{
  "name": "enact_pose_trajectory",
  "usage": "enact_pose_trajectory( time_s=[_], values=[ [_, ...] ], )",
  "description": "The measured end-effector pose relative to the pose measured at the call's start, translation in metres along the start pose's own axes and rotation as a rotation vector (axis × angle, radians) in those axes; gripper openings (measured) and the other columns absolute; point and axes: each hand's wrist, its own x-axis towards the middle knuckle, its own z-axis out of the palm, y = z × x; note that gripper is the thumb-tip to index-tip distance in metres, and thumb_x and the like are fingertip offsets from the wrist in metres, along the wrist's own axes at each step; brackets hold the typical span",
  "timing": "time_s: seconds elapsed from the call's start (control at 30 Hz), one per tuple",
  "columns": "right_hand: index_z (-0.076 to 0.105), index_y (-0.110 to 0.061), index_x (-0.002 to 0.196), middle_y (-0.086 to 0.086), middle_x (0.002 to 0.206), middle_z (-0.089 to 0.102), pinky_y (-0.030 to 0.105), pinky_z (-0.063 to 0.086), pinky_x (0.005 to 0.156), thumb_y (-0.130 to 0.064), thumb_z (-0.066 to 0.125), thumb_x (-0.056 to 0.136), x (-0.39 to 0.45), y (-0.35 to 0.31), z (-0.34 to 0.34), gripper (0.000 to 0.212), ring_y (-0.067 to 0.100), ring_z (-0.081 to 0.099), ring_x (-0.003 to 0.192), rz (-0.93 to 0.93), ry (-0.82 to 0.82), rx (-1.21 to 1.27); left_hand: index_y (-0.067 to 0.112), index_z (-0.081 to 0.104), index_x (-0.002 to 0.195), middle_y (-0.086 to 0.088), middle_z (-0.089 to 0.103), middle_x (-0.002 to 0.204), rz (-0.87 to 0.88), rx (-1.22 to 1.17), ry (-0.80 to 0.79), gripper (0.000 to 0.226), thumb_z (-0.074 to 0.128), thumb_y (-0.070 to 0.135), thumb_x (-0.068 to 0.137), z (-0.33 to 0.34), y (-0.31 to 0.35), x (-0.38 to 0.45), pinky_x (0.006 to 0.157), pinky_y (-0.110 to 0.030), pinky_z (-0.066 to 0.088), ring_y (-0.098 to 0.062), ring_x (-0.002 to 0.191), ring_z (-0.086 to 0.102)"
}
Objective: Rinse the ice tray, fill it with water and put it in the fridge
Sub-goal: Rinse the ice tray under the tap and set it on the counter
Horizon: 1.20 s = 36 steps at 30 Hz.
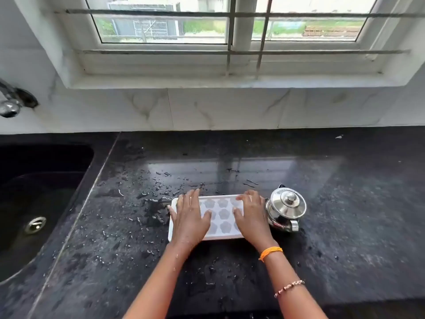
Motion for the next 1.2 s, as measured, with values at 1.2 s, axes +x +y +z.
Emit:
enact_pose_trajectory(
  time_s=[1.2],
  values=[
    [0.033, -0.006, 0.141, 0.009, 0.150, 0.031, 0.022, 0.009, 0.114, 0.000, 0.046, 0.088, -0.019, -0.036, 0.037, 0.055, 0.022, 0.015, 0.145, -0.174, -0.097, 0.265, 0.012, 0.056, 0.119, -0.001, 0.063, 0.105, -0.511, -0.914, 0.603, 0.026, 0.047, 0.005, 0.096, -0.050, -0.088, -0.048, 0.070, -0.025, 0.052, -0.009, 0.087, 0.062]
  ],
)
